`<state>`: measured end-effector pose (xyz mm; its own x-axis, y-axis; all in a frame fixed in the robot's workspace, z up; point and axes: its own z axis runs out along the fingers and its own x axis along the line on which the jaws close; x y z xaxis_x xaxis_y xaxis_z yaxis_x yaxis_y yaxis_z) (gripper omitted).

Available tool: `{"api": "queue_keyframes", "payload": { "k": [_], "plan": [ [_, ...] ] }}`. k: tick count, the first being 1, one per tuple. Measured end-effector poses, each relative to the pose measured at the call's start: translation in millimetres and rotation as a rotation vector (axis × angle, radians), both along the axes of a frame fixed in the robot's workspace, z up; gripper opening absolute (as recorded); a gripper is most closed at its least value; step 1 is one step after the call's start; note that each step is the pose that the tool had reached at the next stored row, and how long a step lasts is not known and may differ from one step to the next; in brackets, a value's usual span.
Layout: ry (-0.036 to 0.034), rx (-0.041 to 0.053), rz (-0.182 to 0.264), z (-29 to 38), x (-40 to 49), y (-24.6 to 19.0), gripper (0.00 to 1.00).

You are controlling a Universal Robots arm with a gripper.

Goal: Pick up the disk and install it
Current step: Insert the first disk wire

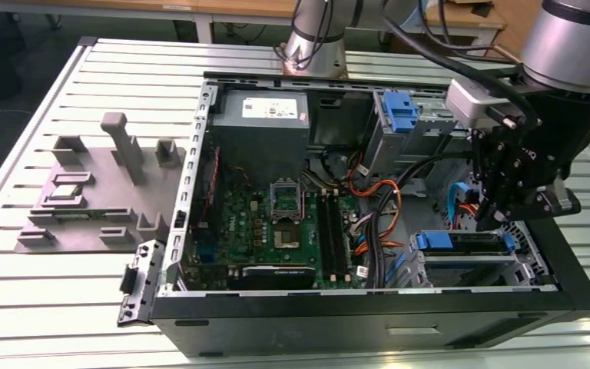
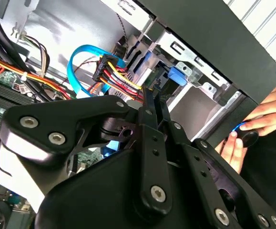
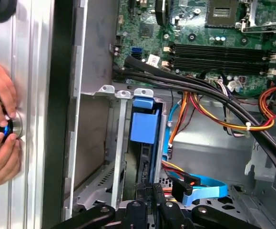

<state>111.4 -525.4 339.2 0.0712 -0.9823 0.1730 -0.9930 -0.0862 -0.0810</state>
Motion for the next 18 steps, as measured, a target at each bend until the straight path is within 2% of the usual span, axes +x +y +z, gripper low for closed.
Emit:
{"api": "queue_keyframes", "payload": {
  "k": [7, 12, 18],
  "plan": [
    [0.0004, 0.0003, -0.032, -0.2, 1.8, -1.5, 0.17],
    [0.0004, 0.0002, -0.035, -0.2, 1.8, -6.0, 0.17],
    [0.0004, 0.0003, -0.035, -0.2, 1.8, -6.5, 0.17]
  ]
}}
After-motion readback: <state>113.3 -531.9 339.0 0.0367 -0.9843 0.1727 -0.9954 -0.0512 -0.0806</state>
